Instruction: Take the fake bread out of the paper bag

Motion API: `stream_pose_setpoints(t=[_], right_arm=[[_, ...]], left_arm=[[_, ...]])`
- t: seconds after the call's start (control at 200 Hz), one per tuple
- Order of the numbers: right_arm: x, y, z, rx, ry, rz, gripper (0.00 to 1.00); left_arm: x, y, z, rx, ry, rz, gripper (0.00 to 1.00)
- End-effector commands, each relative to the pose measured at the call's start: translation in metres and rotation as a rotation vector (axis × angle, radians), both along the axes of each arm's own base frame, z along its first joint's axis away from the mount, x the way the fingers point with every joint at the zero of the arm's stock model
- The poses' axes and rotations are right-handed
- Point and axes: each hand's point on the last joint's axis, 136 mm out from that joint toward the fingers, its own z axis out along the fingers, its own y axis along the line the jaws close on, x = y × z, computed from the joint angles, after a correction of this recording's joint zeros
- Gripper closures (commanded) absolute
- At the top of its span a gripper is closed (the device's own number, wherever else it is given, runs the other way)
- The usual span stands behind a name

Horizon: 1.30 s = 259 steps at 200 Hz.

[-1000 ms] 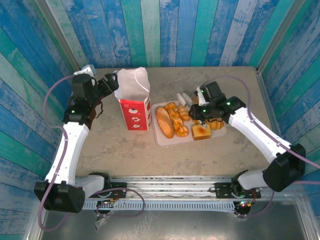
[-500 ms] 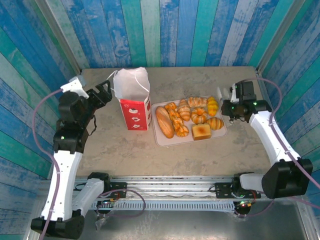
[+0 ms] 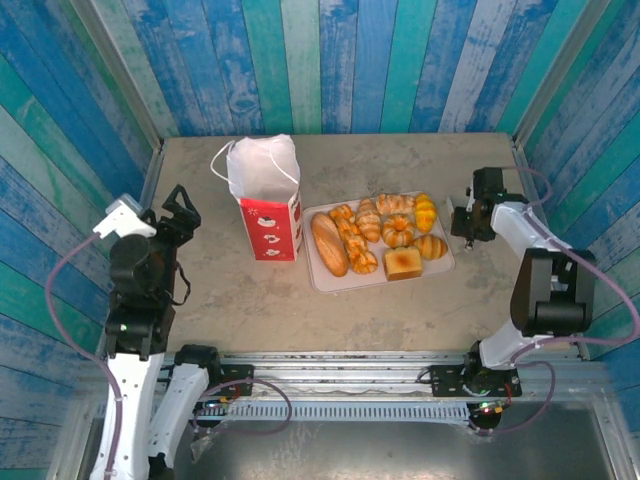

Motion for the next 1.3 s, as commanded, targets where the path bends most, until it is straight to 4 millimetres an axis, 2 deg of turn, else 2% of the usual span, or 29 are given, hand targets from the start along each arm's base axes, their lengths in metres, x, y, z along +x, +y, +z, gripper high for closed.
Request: stream_pose_setpoints(t=[0.0, 0.225, 0.381, 0.626, 0.671, 0.691, 0.806, 0.972, 1.167, 1.292], right_arm=[[0.014, -0.016, -0.005, -0.037, -0.001, -0.026, 0.5], [0.013, -0.032, -0.037, -0.031, 0.101, -0.065, 0.45], [0.012, -0.035, -0.046, -0.039, 0.138, -0.076, 0.37], [0.008, -0.043, -0.054, -0.064, 0.175, -0.105, 0.27], [0.008, -0.043, -0.051, -0.06, 0.167, -0.109, 0.04], [0.008, -0.042, -0.049, -0.056, 0.16, -0.109, 0.0], [0.008, -0.043, -0.033, -0.055, 0.127, -0.121, 0.0], [0.0, -0.051, -0.006, -0.087, 0.092, -0.17, 0.0], [-0.009, -0.059, 0.031, -0.117, 0.0, -0.225, 0.0], [-0.013, -0.066, 0.047, -0.132, -0.055, -0.259, 0.0]], left_arm=[[-0.011, 0.017, 0.008, -0.027, -0.07, 0.098, 0.06], [-0.014, 0.026, -0.003, -0.037, -0.075, 0.152, 0.06], [-0.014, 0.035, -0.02, -0.063, -0.051, 0.213, 0.06], [-0.019, 0.046, -0.031, -0.089, -0.046, 0.281, 0.06], [-0.021, 0.047, -0.032, -0.094, -0.051, 0.291, 0.06], [-0.022, 0.048, -0.033, -0.095, -0.053, 0.296, 0.06], [-0.025, 0.05, -0.034, -0.095, -0.063, 0.309, 0.06], [-0.025, 0.058, -0.047, -0.083, -0.039, 0.359, 0.06], [-0.019, 0.063, -0.075, -0.074, -0.012, 0.404, 0.06], [-0.004, 0.061, -0.103, -0.032, 0.011, 0.391, 0.06]])
